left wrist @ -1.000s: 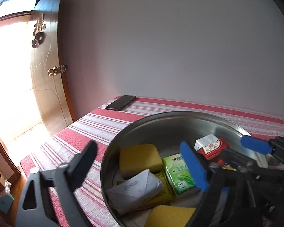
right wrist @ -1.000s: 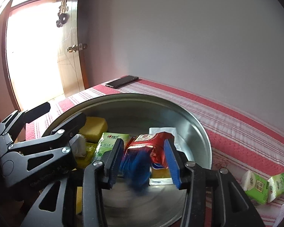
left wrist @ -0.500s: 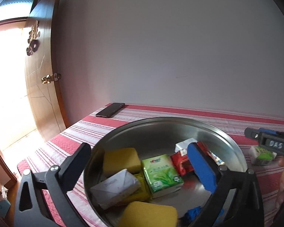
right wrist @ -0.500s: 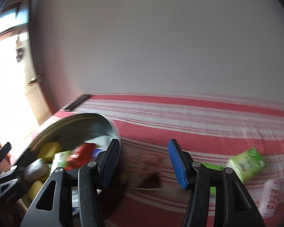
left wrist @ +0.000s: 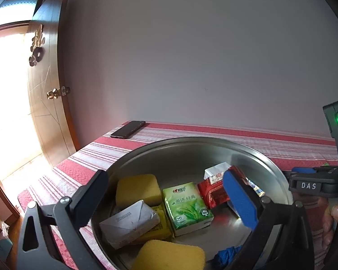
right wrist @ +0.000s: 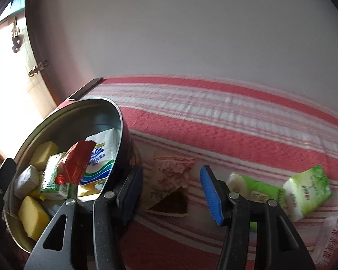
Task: Organize objects
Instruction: 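Withdraw both open tools from the tin toward the remaining packs on the bed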
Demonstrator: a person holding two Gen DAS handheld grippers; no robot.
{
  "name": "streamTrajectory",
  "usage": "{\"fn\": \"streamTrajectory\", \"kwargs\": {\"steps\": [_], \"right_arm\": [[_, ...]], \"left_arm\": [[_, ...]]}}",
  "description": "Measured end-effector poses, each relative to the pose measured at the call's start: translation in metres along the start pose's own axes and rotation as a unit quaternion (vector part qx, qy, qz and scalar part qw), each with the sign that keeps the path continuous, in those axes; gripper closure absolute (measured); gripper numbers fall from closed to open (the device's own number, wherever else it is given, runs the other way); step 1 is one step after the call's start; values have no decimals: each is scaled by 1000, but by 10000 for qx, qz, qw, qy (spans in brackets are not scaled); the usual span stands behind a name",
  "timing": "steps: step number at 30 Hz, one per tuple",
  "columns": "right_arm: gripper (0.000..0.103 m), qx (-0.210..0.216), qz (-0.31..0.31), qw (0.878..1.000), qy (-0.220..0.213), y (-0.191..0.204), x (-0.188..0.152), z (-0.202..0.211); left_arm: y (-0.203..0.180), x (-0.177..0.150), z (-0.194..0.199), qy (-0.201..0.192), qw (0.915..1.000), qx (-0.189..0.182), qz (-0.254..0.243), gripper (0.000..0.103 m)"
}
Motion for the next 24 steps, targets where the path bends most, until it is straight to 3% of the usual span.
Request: {"fn": "streamTrajectory", "kwargs": {"steps": [5, 7, 11, 14, 23, 24], "right_arm": [[47, -243, 254, 9994, -71, 12, 9, 1], [47, -47, 227, 9997, -42, 14, 8, -3], [47, -145, -22, 9999, -4, 3, 1, -9], [47, -132, -47, 9999, 97, 1, -2, -14], [47, -352, 311, 9971, 598, 10, -9, -31], [52, -403, 370, 9967, 607, 11, -9, -31]], "left_arm": [[2, 1, -5, -146, 9996, 232, -72, 0], [5, 3, -10, -225, 9990, 368, -113, 0], [6, 8, -20, -110, 9996, 243, -104, 0], [11, 11, -25, -141, 9992, 366, -56, 0], [4, 9, -9, -225, 9997, 27, 6, 0], [2, 9, -6, -242, 9997, -6, -8, 0]]}}
Point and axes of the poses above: each gripper's, at about its wrist camera, not at the fingertips, and z roughly against the way its jaws point, y to its left, x to its top, the point moved 6 cm from there along -z, roughly the way its jaws point, and after that the axes turned 12 degrees about z, right-handed, at the moved point
